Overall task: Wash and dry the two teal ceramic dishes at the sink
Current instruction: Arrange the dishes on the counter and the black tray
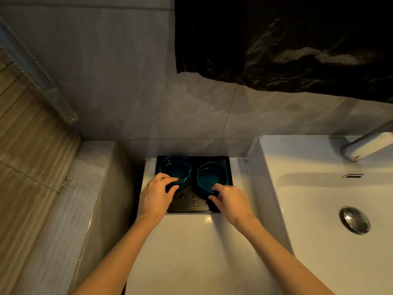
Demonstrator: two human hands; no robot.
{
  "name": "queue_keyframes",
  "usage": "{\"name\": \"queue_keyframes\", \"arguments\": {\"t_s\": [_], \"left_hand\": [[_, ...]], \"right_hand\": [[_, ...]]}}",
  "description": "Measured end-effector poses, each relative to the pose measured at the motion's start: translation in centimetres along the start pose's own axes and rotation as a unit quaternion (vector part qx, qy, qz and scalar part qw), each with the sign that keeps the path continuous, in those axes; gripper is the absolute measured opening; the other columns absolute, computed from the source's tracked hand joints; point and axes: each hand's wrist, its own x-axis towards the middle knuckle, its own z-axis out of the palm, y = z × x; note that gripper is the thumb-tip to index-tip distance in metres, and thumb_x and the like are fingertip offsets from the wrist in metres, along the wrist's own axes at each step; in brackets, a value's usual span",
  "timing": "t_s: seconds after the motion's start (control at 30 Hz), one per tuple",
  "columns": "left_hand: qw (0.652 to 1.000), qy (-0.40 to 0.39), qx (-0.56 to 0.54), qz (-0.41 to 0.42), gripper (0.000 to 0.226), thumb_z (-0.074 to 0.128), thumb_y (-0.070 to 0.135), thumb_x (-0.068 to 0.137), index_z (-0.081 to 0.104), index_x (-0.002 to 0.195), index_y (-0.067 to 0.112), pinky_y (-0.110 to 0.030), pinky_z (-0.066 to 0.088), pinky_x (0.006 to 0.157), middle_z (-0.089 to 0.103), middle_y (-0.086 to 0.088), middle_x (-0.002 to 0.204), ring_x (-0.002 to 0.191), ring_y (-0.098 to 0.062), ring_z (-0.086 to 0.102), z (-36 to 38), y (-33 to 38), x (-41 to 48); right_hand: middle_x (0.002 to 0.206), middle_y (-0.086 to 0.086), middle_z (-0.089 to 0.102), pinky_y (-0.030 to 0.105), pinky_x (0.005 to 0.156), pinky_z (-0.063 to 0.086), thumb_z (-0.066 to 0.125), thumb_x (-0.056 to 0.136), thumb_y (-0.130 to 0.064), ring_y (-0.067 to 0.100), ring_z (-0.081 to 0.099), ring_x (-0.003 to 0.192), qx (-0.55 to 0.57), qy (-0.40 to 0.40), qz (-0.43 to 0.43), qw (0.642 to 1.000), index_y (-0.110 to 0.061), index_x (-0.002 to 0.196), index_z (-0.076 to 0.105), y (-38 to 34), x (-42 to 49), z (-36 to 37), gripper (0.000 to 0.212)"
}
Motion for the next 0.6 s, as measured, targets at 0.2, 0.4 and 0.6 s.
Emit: {"name": "queue_keyframes", "arguments": {"t_s": [0.2,0.4,0.6], "left_hand": [[1.0,-0.001,0.011,0.013,0.021,0.067,0.036,0.083,0.072,0.103,0.032,-0.028,0.052,0.066,0.062,0.012,0.102,0.087,-0.007,0.058,0.0,-0.3,0.8],[1.0,-0.001,0.012,0.013,0.021,0.067,0.036,0.083,0.071,0.104,0.033,-0.028,0.052,0.067,0.062,0.012,0.104,0.087,-0.007,0.057,0.1,-0.4,0.8],[0.999,0.009,0.032,-0.006,0.021,0.065,0.036,0.085,0.07,0.106,0.033,-0.025,0.048,0.072,0.062,0.012,0.108,0.096,-0.009,0.057,0.0,0.4,0.7]], "right_hand": [[0.104,0.003,0.066,0.032,0.073,0.051,0.055,0.094,-0.034,0.021,0.062,0.093,0.025,0.053,0.001,0.998,-0.019,0.118,0.059,0.3,1.0,0.2,0.029],[0.108,0.004,0.064,0.03,0.075,0.048,0.05,0.097,-0.032,0.022,0.059,0.099,0.017,0.05,0.004,0.999,-0.017,0.122,0.057,-0.2,2.5,-0.1,0.03],[0.11,0.005,0.062,0.031,0.073,0.047,0.05,0.097,-0.03,0.024,0.058,0.101,0.021,0.032,0.026,0.999,-0.015,0.124,0.055,-0.5,2.4,-0.3,0.031]]}}
